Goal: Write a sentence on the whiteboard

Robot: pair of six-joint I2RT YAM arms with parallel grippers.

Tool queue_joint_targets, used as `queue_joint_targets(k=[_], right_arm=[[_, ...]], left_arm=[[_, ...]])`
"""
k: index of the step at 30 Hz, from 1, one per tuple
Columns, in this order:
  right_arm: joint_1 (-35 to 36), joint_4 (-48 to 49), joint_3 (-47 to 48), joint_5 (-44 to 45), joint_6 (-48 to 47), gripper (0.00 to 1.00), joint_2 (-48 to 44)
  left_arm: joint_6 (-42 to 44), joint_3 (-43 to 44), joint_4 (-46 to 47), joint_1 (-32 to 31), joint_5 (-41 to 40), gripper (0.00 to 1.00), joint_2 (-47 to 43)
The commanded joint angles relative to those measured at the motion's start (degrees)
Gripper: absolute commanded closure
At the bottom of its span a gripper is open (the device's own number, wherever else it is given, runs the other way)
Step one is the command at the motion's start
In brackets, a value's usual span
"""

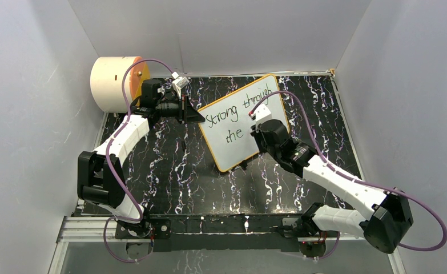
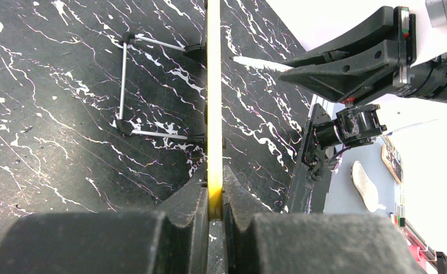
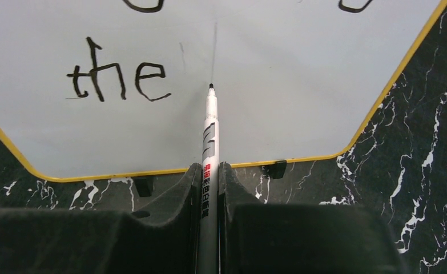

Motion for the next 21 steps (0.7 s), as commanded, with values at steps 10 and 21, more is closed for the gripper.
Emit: queue_joint_targets(k=[10, 21], right_arm=[[-3.43, 2.78, 1.32, -2.52, -1.19, 1.00, -2.21], [-4.27, 3.90, 0.65, -3.47, -2.64, 1.00, -2.39]], left_arm=[[0.45, -0.44, -1.22, 0.10, 0.56, 1.00, -2.20], [0.36, -0.48, -1.20, 0.08, 0.71, 1.00, -1.98]])
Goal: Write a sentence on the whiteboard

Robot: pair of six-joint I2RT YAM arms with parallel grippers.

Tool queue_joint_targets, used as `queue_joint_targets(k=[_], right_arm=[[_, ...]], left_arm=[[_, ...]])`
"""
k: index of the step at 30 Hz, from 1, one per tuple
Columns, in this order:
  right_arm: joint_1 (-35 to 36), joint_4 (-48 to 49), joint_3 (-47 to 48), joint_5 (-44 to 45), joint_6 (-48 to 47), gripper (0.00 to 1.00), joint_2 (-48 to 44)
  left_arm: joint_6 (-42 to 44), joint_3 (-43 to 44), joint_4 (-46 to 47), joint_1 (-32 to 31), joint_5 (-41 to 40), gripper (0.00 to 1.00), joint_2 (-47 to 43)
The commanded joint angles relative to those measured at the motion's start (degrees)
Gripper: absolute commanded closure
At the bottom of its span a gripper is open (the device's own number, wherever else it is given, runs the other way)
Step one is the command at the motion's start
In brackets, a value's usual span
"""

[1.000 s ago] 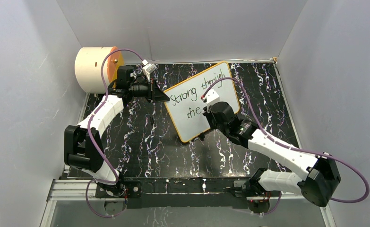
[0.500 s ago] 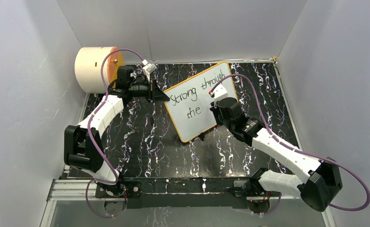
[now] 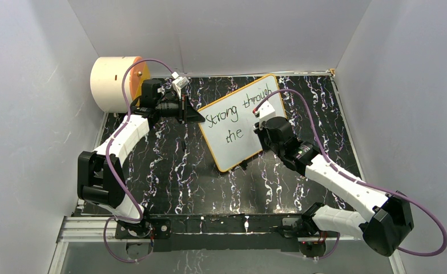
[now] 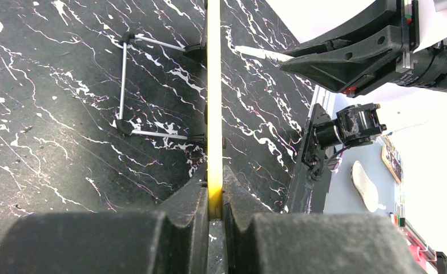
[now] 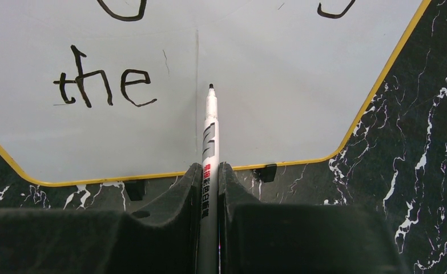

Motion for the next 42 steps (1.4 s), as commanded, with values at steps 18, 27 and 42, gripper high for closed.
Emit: queue_joint_targets(k=[18, 27, 42], right_arm=[[-0.87, 4.50, 1.05, -0.93, -1.62, 1.00, -0.72], [-1.04, 5.29, 1.34, -1.72, -1.62, 1.00, 0.86], [-1.70, 8.03, 1.20, -2.88, -1.44, 1.00, 3.05]], left_arm=[[0.38, -0.49, -1.20, 0.08, 0.96, 1.00, -1.97], [0.38, -0.47, -1.21, 0.08, 1.07, 1.00, -1.89], [0.38, -0.36, -1.20, 0.12, 1.20, 1.00, -1.80]])
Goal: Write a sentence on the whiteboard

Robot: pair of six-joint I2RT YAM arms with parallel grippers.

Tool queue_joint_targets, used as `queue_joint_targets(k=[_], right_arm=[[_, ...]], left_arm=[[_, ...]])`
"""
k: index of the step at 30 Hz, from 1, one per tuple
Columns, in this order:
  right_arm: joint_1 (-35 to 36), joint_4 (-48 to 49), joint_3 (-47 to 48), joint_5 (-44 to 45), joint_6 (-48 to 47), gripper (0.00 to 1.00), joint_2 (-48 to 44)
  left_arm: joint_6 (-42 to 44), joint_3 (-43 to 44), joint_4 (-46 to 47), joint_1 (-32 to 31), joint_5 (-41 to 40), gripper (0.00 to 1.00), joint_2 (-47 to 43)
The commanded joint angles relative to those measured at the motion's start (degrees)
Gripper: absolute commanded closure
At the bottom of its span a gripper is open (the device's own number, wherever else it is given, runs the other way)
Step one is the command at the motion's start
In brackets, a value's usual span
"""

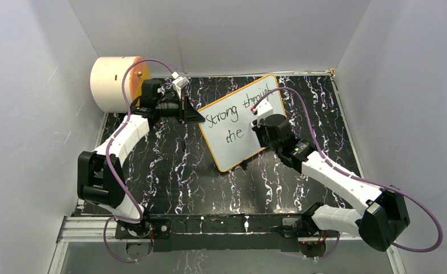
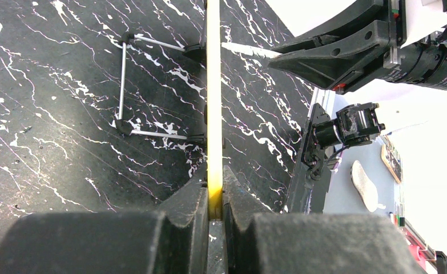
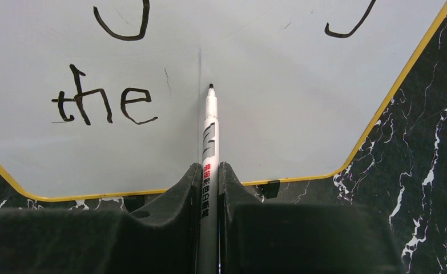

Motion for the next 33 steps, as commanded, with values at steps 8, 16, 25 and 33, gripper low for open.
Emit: queue_joint_targets(k=[8, 16, 25, 33], right_arm=[[-0.50, 3.62, 1.09, -1.76, -0.24, 1.00, 1.03], [-0.56, 3.70, 1.25, -2.86, -0.28, 1.00, 1.04], [-0.55, 2.05, 1.61, -5.43, -0.67, 1.00, 1.57], [-0.58, -0.15, 1.10, -5.85, -0.63, 1.00, 0.91]], left_arm=[[0.38, -0.40, -1.18, 0.08, 1.11, 1.00, -1.80], [0.30, -0.40, -1.16, 0.08, 1.04, 1.00, -1.80], [0.30, -0.40, -1.20, 0.08, 0.98, 1.00, -1.80], [0.30, -0.23, -1.22, 0.08, 0.94, 1.00, -1.71]])
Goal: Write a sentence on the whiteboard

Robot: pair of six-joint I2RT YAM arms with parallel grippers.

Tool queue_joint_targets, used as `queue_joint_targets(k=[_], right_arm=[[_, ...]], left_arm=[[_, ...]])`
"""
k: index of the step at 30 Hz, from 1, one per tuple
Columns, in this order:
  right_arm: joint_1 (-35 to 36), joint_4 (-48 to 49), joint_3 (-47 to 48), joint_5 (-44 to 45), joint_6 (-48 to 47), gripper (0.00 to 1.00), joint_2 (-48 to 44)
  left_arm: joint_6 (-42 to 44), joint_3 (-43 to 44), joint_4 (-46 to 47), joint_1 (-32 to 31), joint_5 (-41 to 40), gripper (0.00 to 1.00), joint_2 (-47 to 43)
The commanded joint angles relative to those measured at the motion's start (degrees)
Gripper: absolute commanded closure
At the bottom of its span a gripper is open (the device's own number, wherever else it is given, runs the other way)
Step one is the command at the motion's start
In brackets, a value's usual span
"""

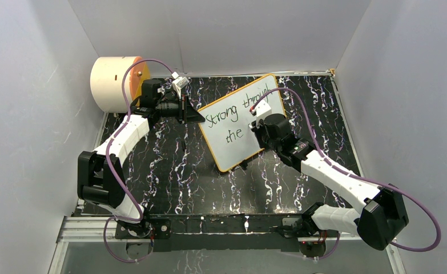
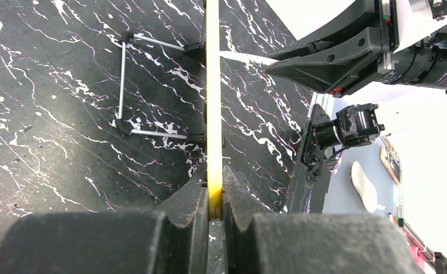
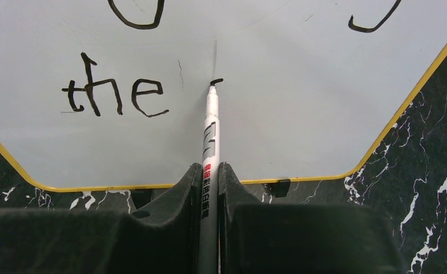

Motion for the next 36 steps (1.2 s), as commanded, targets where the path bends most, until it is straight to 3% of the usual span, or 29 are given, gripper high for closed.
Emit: queue_joint_targets(k=[1, 18, 36], right_arm=[[0.12, -0.18, 1.07, -1.88, -0.16, 1.00, -0.19], [-1.32, -3.52, 0.50, 3.08, 1.03, 1.00, -0.67], [-1.45, -1.93, 1.10, -6.10, 1.30, 1.00, 0.70]], left_arm=[[0.50, -0.29, -1.16, 0.08, 1.05, 1.00, -1.71], [0.51, -0.26, -1.16, 0.08, 1.05, 1.00, -1.71], [0.51, -0.25, -1.16, 0.08, 1.05, 1.00, -1.85]])
